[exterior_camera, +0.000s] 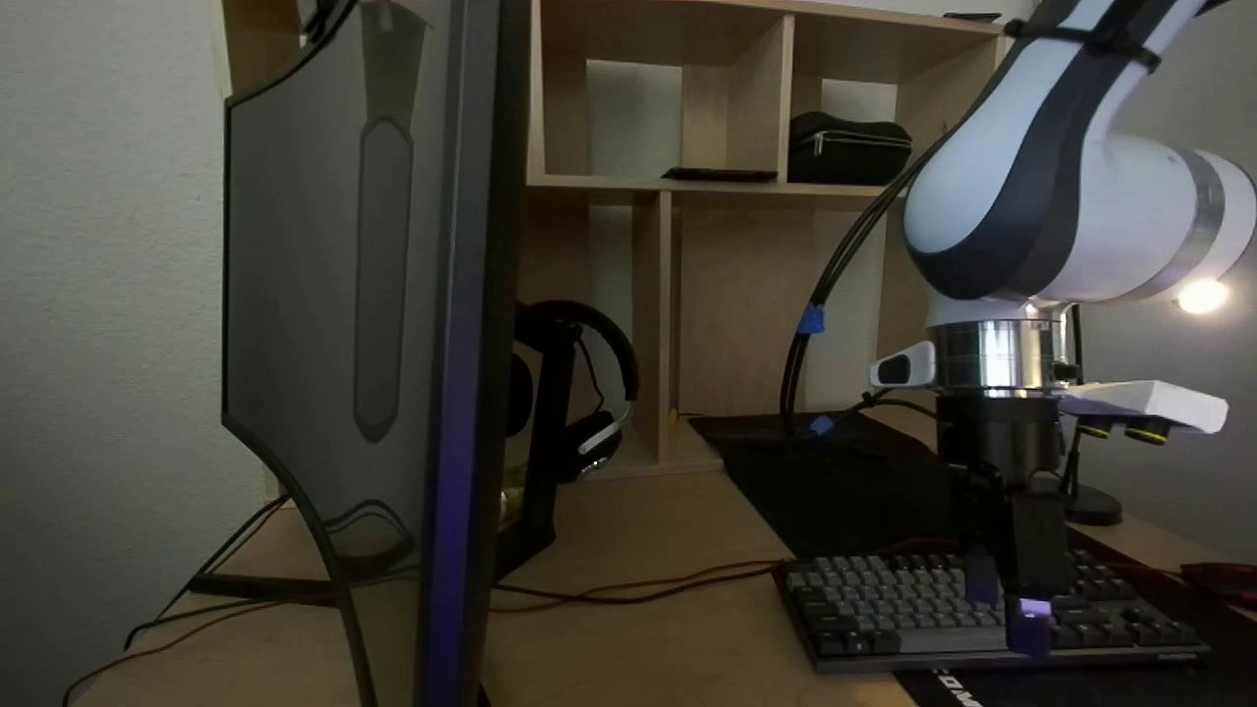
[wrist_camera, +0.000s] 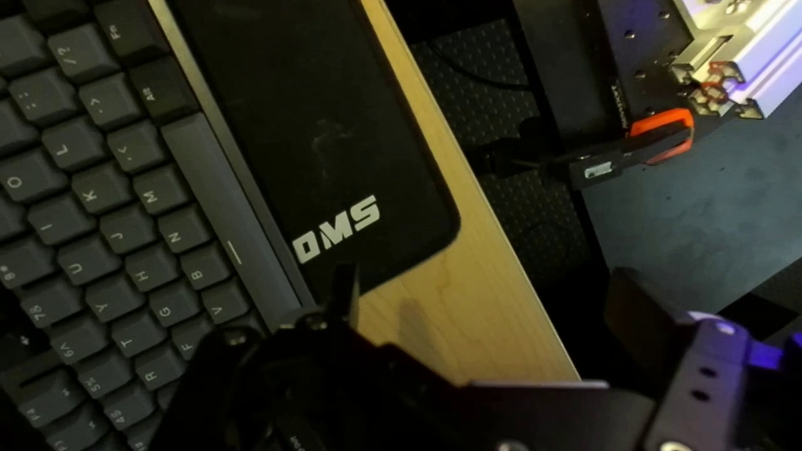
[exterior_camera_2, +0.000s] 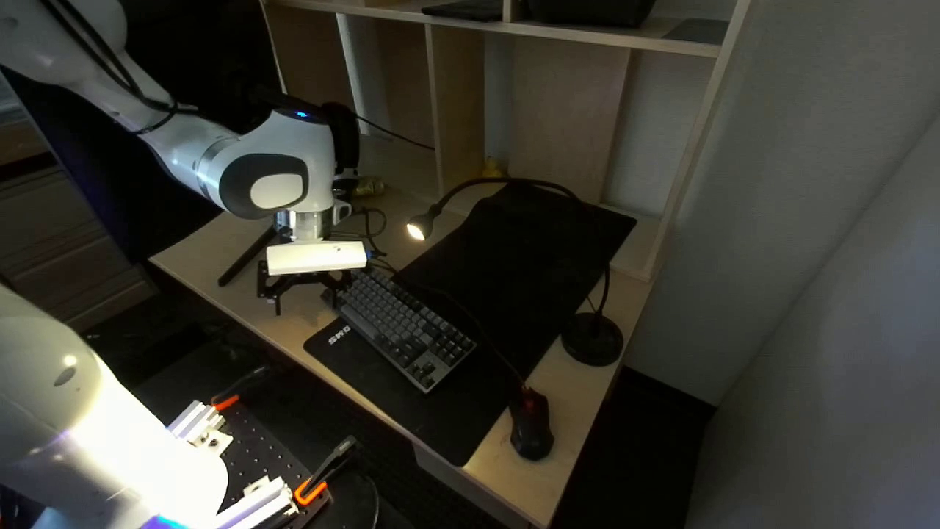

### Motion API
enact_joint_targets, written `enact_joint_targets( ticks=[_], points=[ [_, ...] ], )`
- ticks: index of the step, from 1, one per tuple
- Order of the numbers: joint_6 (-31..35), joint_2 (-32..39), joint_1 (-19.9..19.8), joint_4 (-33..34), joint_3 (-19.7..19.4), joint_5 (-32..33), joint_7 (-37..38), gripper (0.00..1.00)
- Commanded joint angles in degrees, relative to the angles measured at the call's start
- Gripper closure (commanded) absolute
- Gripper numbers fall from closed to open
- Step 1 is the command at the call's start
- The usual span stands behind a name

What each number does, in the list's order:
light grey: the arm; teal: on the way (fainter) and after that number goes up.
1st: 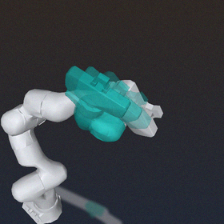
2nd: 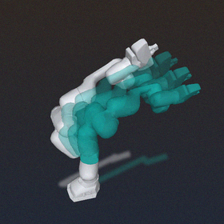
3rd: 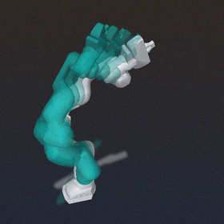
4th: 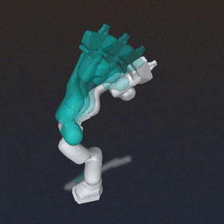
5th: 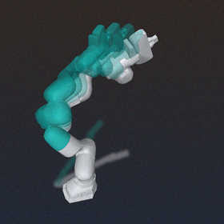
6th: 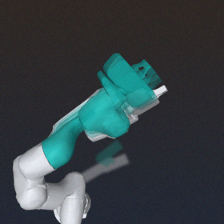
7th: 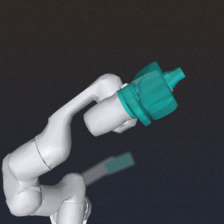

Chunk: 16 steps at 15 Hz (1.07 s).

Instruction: Hang the headphones on the monitor, turn on the desk lamp, then press the spacebar on the keyboard

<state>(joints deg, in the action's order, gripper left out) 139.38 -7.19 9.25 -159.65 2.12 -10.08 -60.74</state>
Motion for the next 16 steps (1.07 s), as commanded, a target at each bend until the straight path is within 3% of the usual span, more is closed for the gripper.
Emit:
enact_joint_targets(
  ticks=[1,3,8,16],
  points=[
    [-0.1,0.0,-0.2,0.1,0.2,0.0,0.2,0.00],
    [-1.8,-0.2,-0.5,0.2,0.4,0.4,3.0,0.00],
    [-1.1,-0.1,0.1,0.2,0.2,-2.5,2.4,0.00],
    [-0.4,0.0,-0.1,0.2,0.2,-1.7,2.1,0.00]
  ],
)
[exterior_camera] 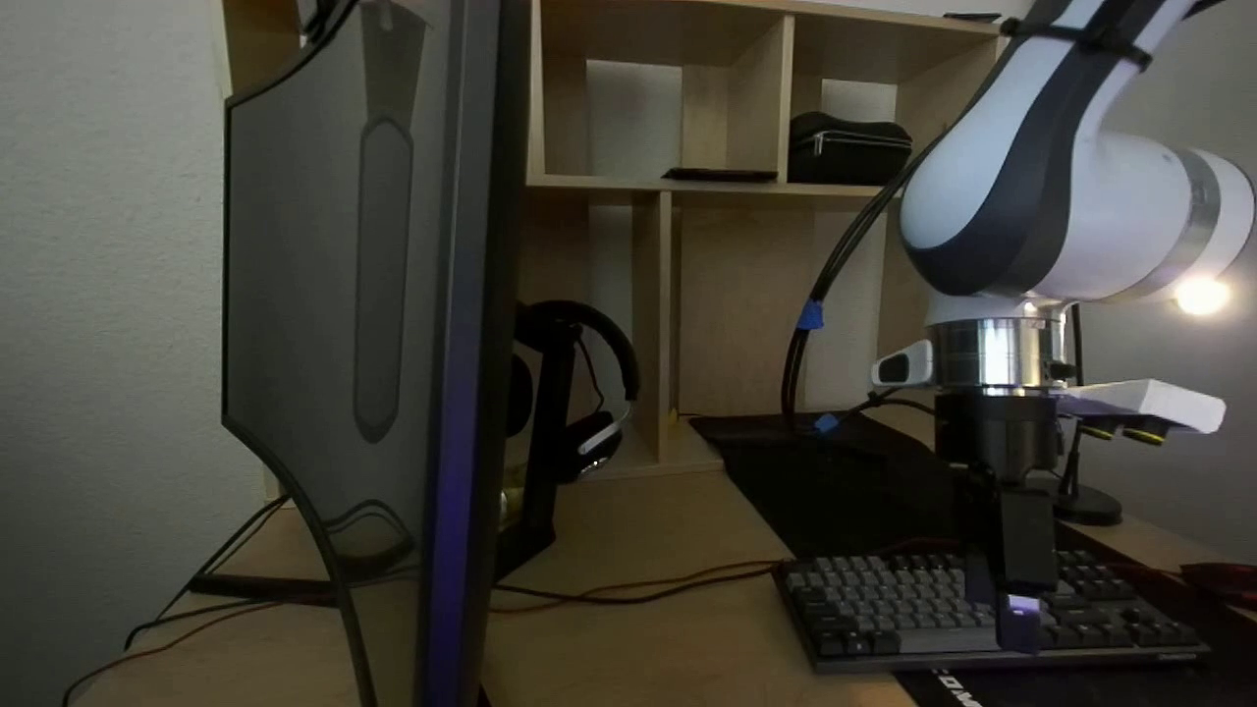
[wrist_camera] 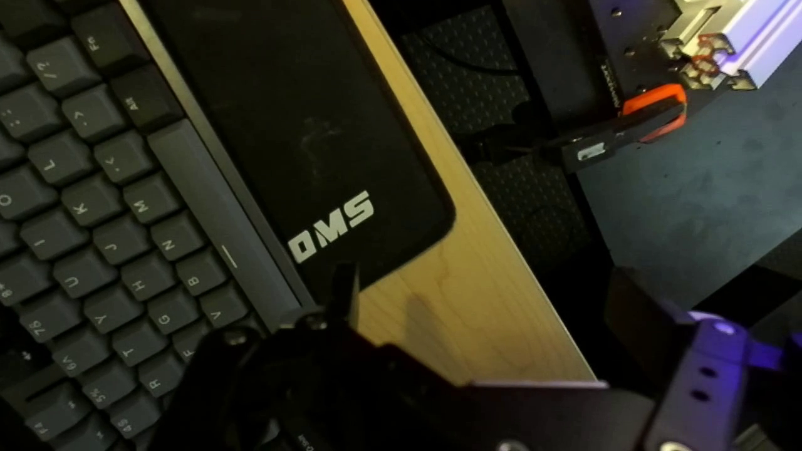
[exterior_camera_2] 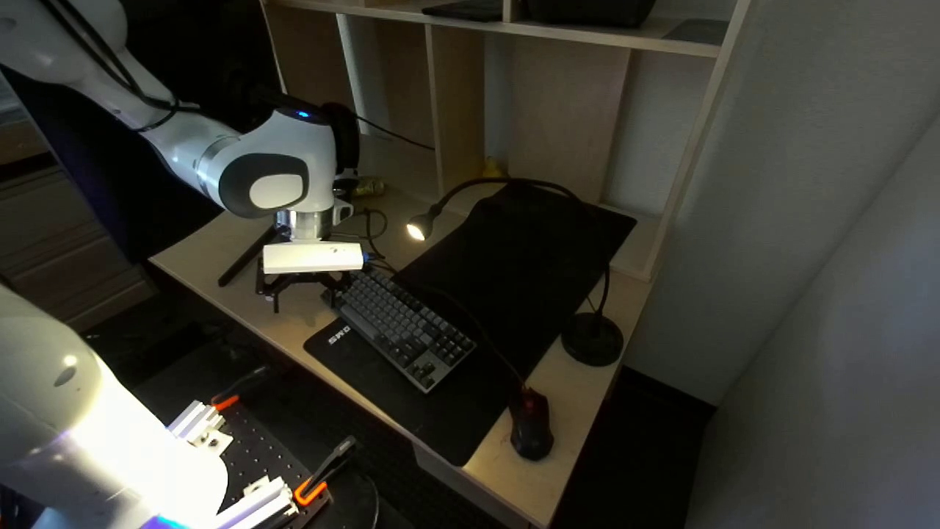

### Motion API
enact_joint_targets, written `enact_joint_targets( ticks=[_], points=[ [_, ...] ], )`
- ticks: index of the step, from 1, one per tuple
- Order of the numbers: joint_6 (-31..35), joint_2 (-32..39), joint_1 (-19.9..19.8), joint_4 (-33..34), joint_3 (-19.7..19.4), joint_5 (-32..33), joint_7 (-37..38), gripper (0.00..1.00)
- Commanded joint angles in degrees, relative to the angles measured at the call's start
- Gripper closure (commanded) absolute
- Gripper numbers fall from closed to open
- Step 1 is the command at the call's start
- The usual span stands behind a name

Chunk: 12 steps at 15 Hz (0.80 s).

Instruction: Hang the headphones on the monitor, turn on the desk lamp, then press the spacebar on the keyboard

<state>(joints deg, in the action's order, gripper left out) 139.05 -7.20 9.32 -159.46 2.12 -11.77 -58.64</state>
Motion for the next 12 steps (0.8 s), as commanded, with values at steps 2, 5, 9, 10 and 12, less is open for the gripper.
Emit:
enact_joint_targets(
  ticks=[2,5,9,10,12],
  points=[
    [-0.1,0.0,-0.2,0.1,0.2,0.0,0.0,0.00],
    [3.5,2.4,-0.4,0.1,0.4,1.0,0.3,0.00],
    [15.5,11.3,-1.1,-0.1,0.6,0.8,0.3,0.00],
    [17.0,13.2,-1.6,-0.1,1.0,0.9,0.3,0.00],
    [13.9,10.7,-2.4,0.0,2.1,0.9,0.3,0.00]
  ],
)
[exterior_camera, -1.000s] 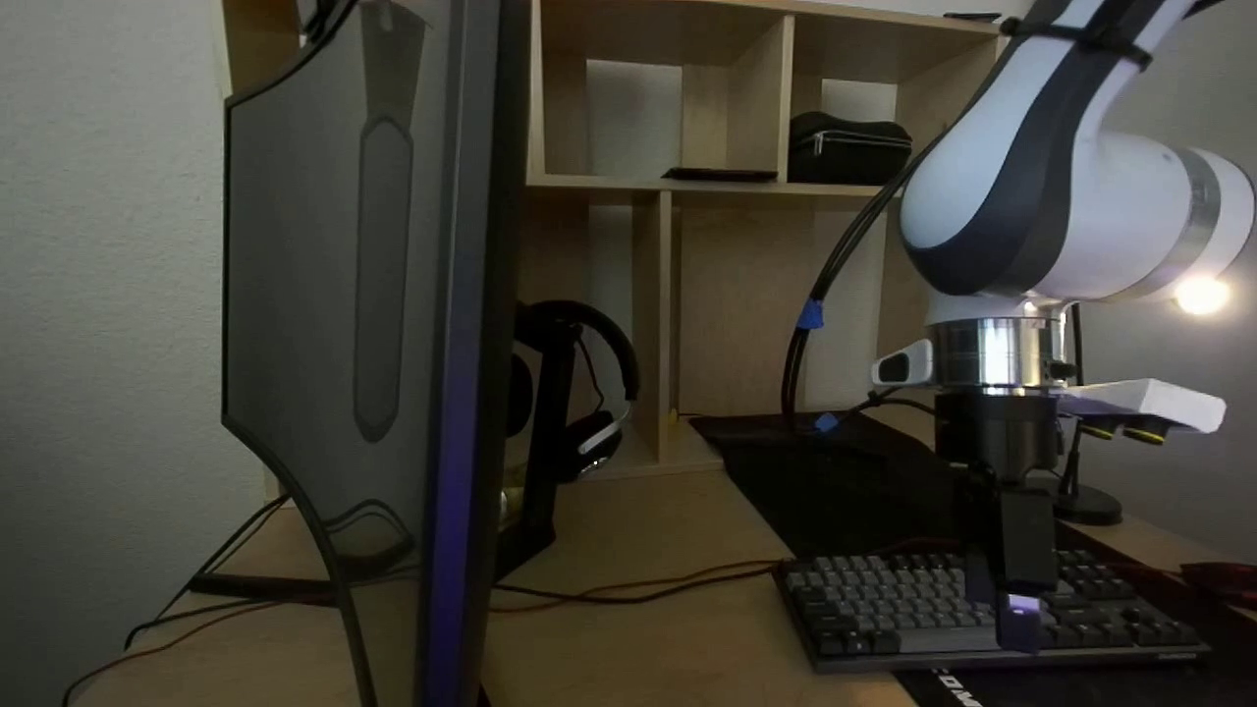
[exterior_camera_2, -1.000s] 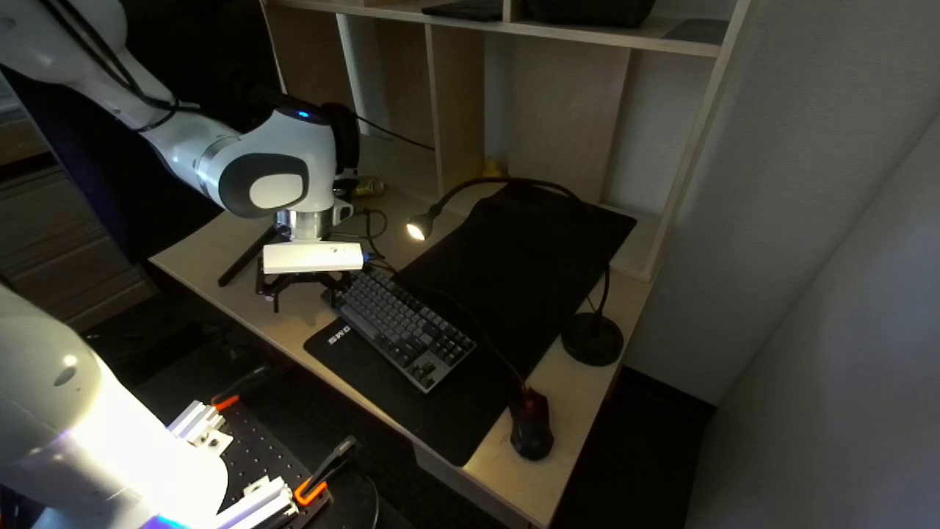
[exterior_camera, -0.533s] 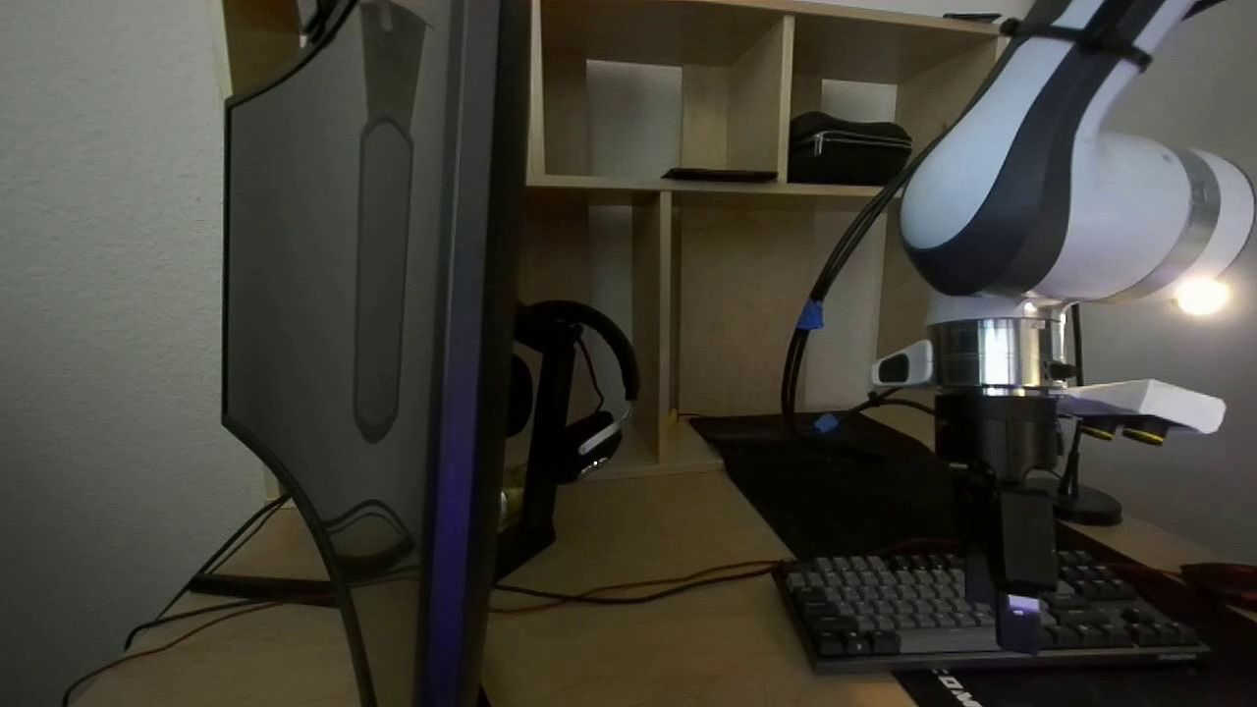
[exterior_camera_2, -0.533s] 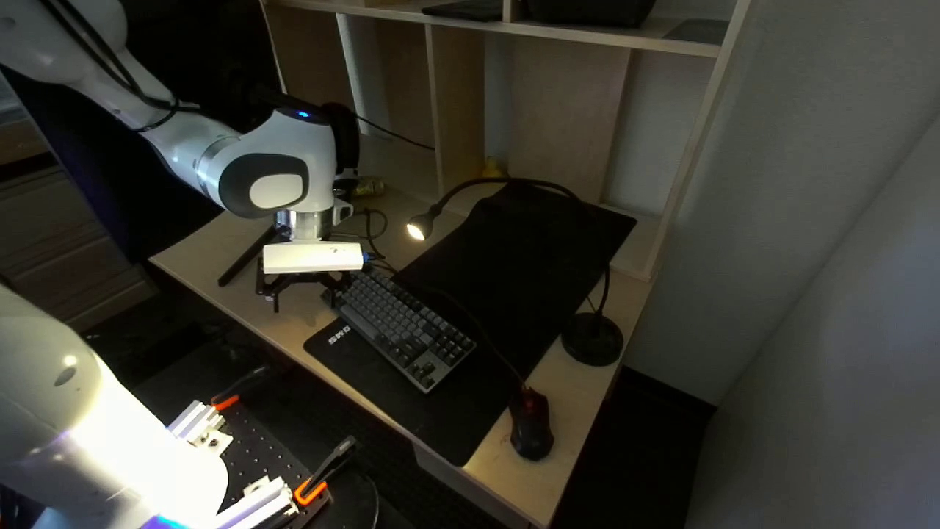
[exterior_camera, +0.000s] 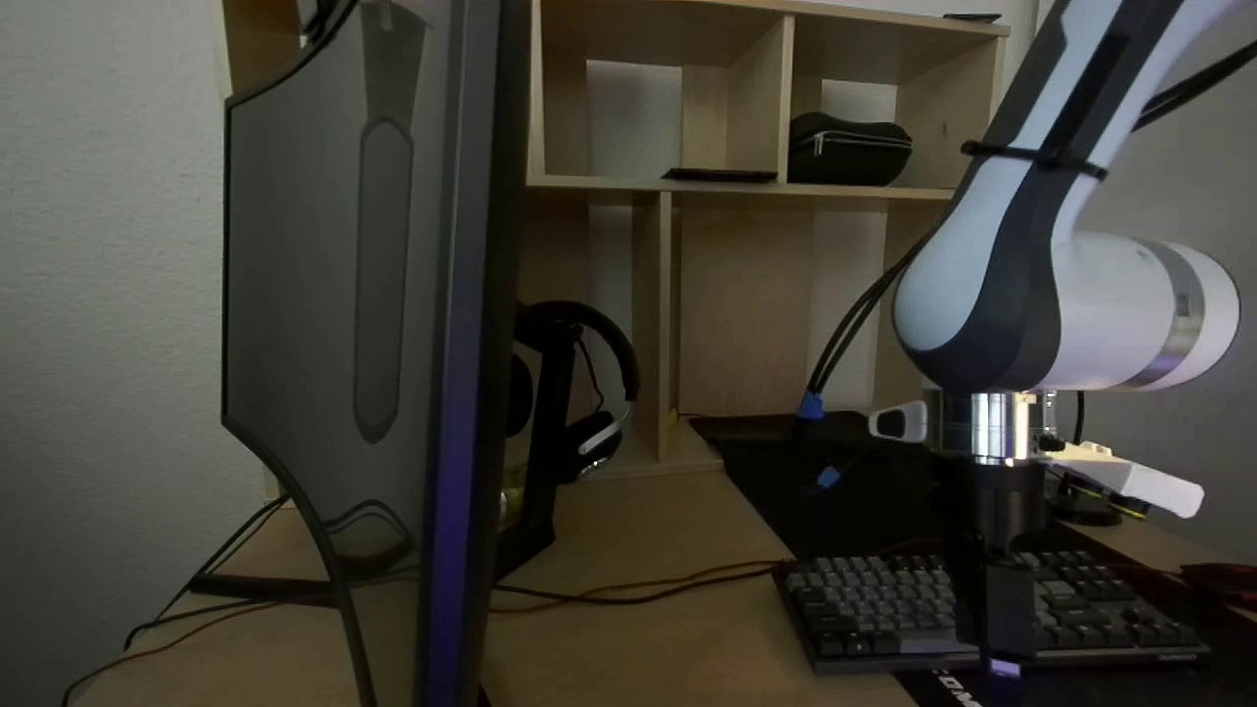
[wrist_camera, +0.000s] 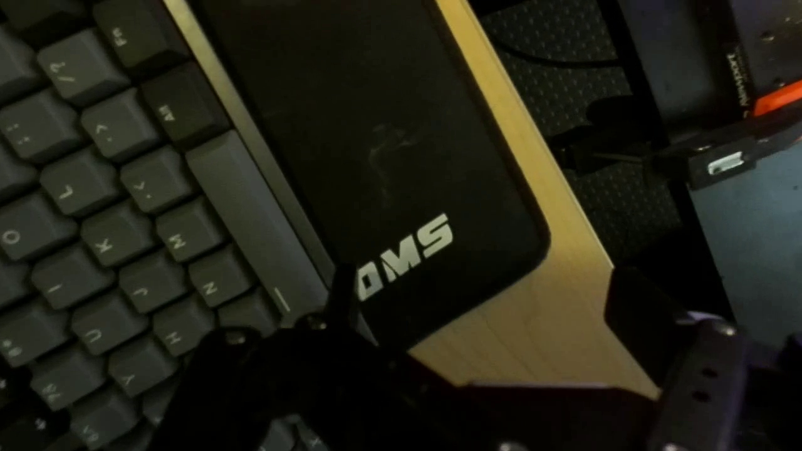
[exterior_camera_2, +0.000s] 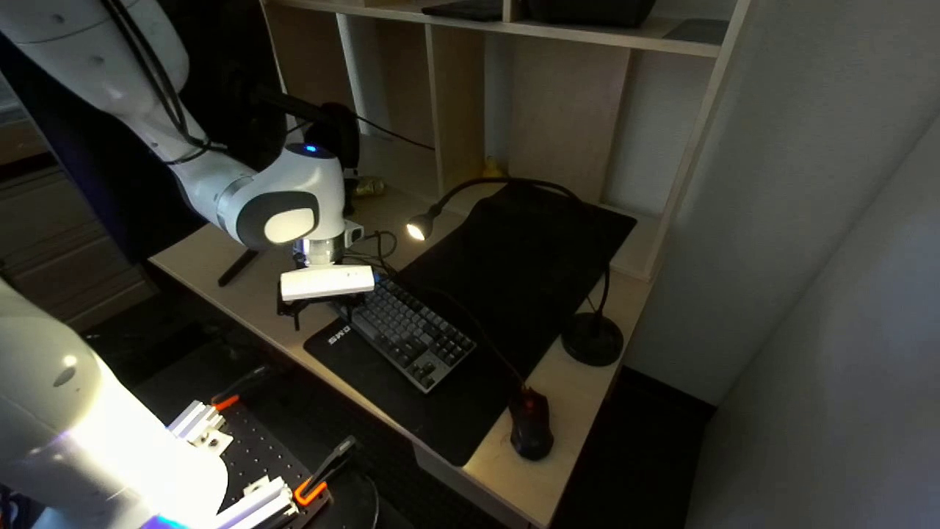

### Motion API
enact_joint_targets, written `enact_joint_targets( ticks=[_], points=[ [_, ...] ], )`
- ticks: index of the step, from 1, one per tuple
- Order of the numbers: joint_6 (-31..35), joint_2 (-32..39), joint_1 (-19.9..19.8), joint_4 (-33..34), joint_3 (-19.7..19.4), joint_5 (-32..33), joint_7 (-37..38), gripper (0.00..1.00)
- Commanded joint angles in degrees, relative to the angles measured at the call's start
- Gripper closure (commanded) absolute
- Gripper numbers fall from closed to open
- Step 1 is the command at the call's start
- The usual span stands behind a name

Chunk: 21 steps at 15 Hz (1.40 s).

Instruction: Hang the headphones on the monitor, turn on the desk lamp, then press the spacebar on the keyboard

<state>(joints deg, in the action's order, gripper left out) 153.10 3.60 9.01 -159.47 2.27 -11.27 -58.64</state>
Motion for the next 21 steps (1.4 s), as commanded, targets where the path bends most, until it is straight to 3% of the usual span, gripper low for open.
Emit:
enact_joint_targets(
  ticks=[1,16,17,18,20,21],
  points=[
    [-0.2,0.4,-2.2,0.3,2.2,0.4,0.3,0.00],
    [-0.6,-0.4,-2.3,0.7,3.0,0.2,3.9,0.00],
    [-6.8,-0.6,-2.4,1.3,2.7,1.4,5.6,0.00],
    [-2.3,-0.4,-2.3,0.8,3.0,0.3,4.4,0.00],
    [-2.9,-0.4,-2.2,0.8,3.1,0.4,4.5,0.00],
    [1.1,-0.2,-2.1,0.2,2.9,2.0,6.1,0.00]
  ],
)
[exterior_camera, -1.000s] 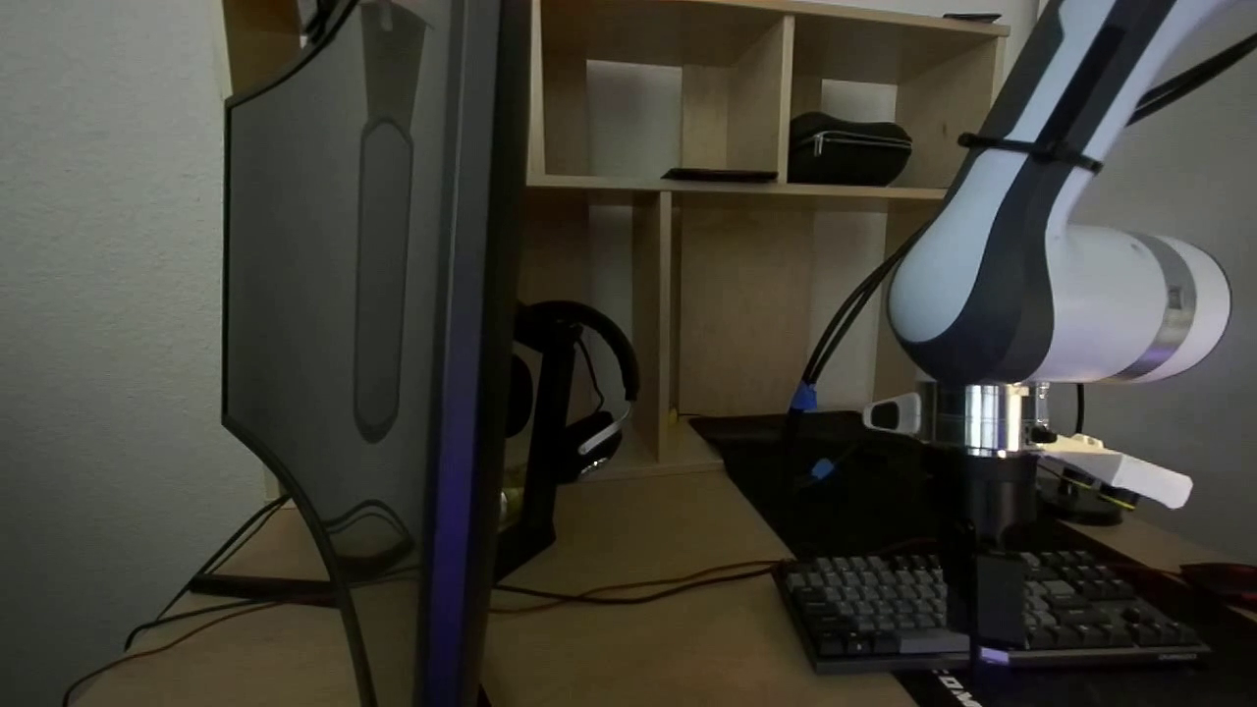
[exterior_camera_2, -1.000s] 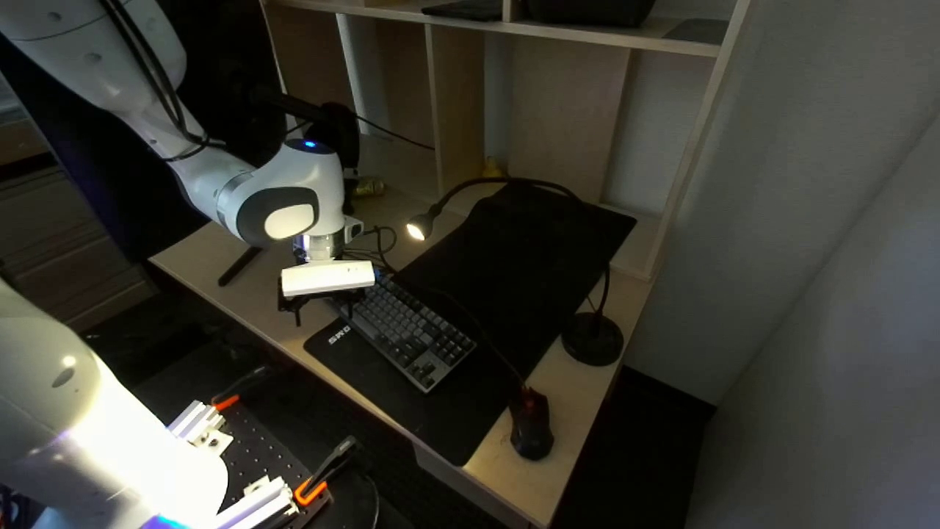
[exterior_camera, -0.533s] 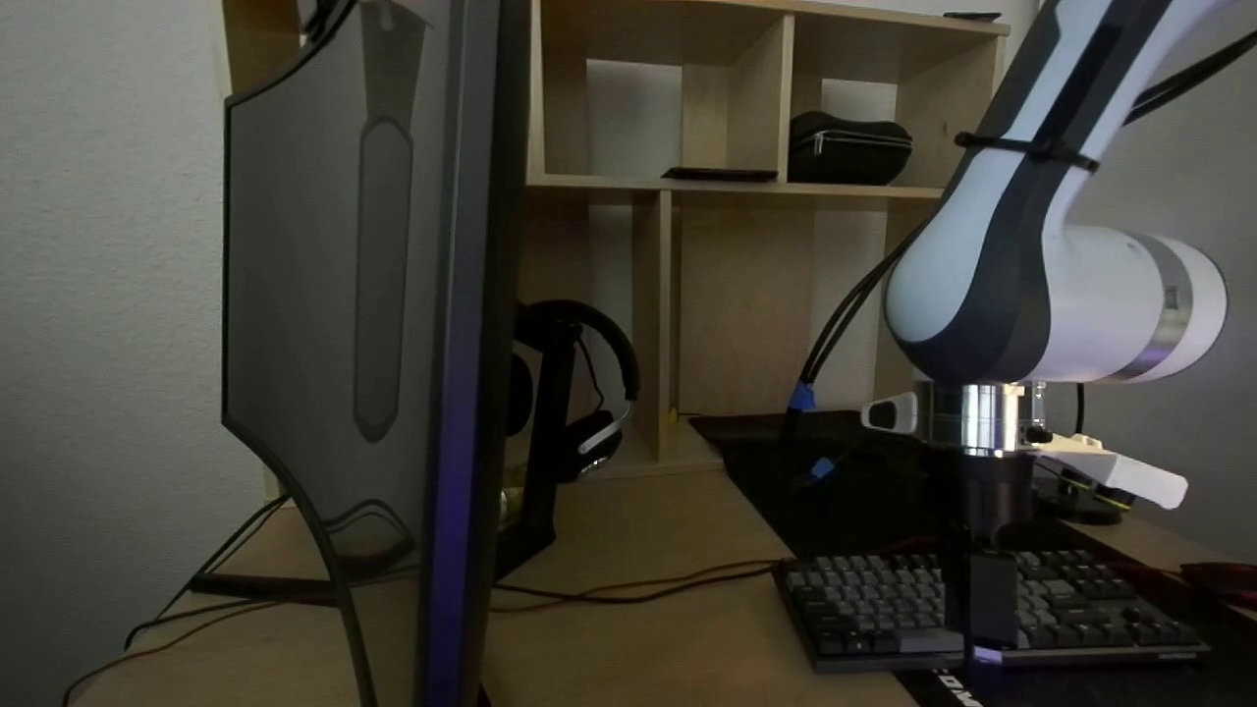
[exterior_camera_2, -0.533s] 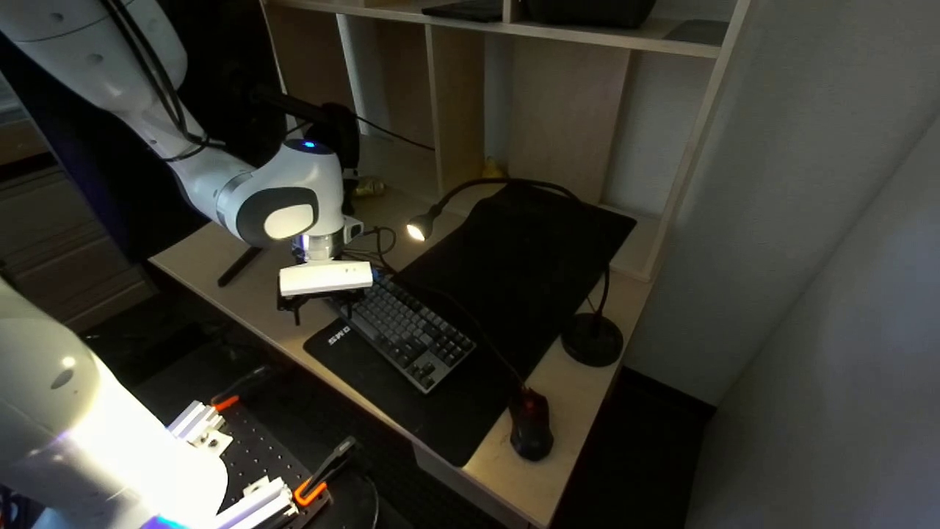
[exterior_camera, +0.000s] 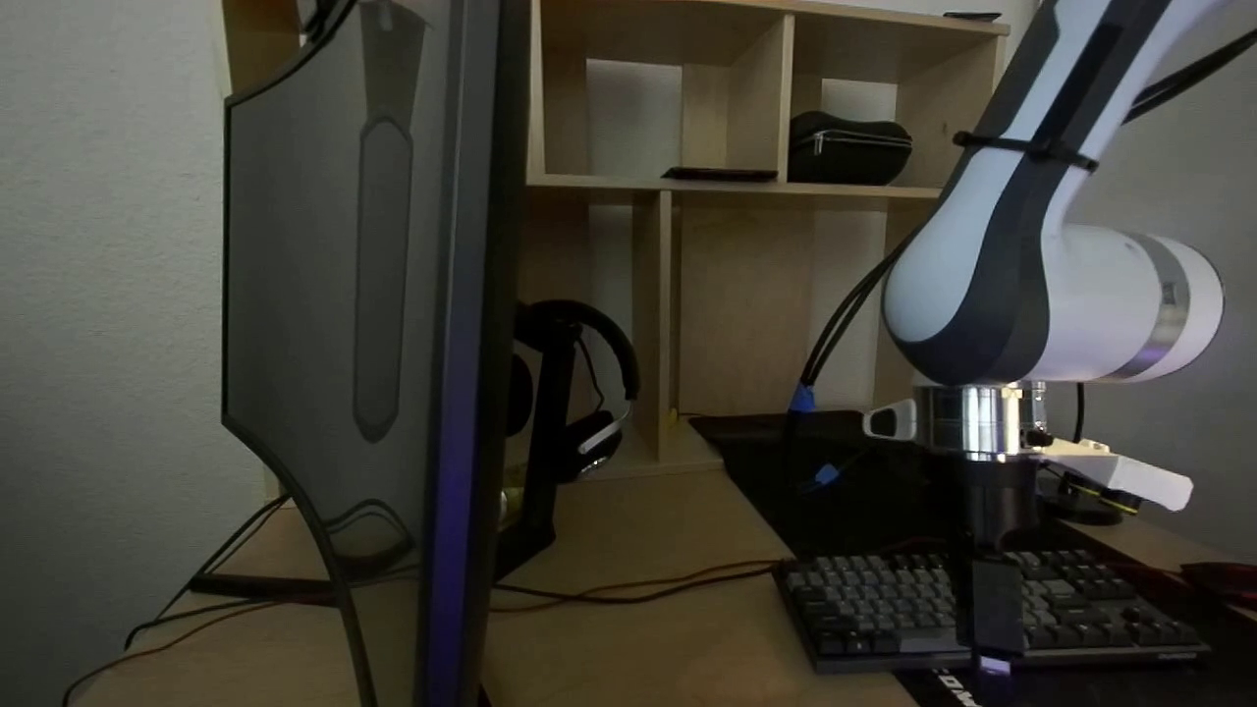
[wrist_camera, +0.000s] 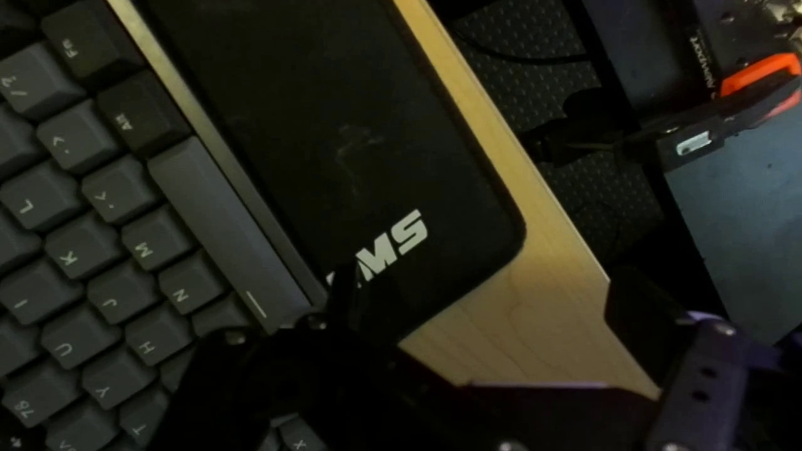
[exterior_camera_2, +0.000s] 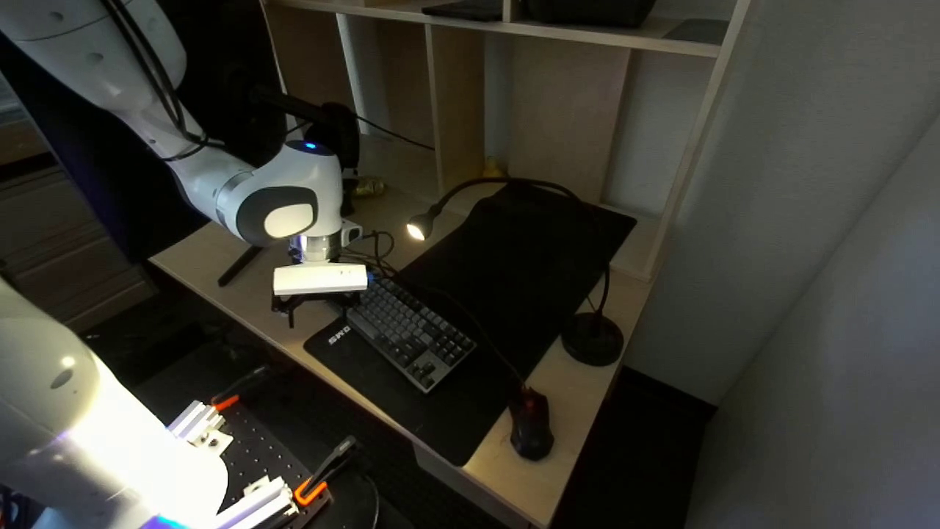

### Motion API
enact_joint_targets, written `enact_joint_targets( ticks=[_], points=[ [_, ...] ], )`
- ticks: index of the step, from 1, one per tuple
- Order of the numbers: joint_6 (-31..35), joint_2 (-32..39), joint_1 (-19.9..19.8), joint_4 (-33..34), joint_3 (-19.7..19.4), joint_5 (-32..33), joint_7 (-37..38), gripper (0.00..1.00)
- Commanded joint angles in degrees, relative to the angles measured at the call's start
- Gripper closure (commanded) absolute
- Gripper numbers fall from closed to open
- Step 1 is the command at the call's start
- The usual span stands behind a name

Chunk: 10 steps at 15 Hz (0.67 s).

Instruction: Hang the headphones on the monitor, turn on the desk lamp, then press the spacebar on the keyboard

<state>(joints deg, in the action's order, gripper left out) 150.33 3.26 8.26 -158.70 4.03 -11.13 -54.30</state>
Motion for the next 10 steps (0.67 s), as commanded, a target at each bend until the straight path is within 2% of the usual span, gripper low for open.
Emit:
enact_joint_targets(
  ticks=[1,3,4,5,9,10],
  points=[
    [6.5,0.2,-1.3,-0.8,1.2,2.4,2.1,0.00],
    [11.5,1.2,-1.4,-0.2,1.1,4.1,3.2,0.00],
    [11.9,1.2,-1.5,-0.2,0.8,6.1,5.0,0.00],
    [9.1,0.2,-1.7,0.0,1.7,3.5,2.9,0.00],
    [9.3,0.2,-1.7,0.0,1.9,4.0,3.6,0.00],
    [0.6,-5.5,-3.2,0.3,0.7,4.4,1.8,0.00]
  ],
)
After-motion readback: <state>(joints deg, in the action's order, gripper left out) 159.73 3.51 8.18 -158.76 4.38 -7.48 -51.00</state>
